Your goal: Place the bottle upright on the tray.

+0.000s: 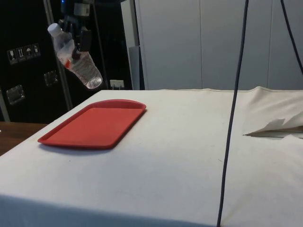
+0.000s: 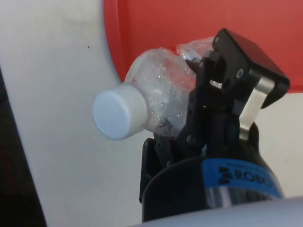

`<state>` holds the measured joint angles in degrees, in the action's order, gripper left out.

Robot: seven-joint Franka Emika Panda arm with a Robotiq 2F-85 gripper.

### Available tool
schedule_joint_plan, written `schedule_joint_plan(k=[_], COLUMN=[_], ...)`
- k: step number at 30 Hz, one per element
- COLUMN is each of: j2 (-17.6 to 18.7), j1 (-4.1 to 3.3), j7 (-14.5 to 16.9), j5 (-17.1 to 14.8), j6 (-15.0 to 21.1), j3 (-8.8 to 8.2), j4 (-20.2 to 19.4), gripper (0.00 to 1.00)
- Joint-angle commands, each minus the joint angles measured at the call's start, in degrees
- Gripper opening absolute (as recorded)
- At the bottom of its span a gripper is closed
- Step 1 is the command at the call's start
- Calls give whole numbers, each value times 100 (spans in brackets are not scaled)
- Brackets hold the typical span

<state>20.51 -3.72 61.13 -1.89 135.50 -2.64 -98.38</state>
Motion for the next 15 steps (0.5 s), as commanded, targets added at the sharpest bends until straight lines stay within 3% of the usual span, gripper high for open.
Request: schedule_joint_plan(k=[1,6,7,8,15], j2=[29,80,80,92,160], j1=[34,52,17,63,92], j7=[74,166,115,195,401], j5=[-103,-281,-223,-321,-659], j6=[126,246,172,269,350], j3=[17,-34,-69,-52,-172], j4=[-17,-29,-11,-29,-40], gripper=[0,0,0,0,0])
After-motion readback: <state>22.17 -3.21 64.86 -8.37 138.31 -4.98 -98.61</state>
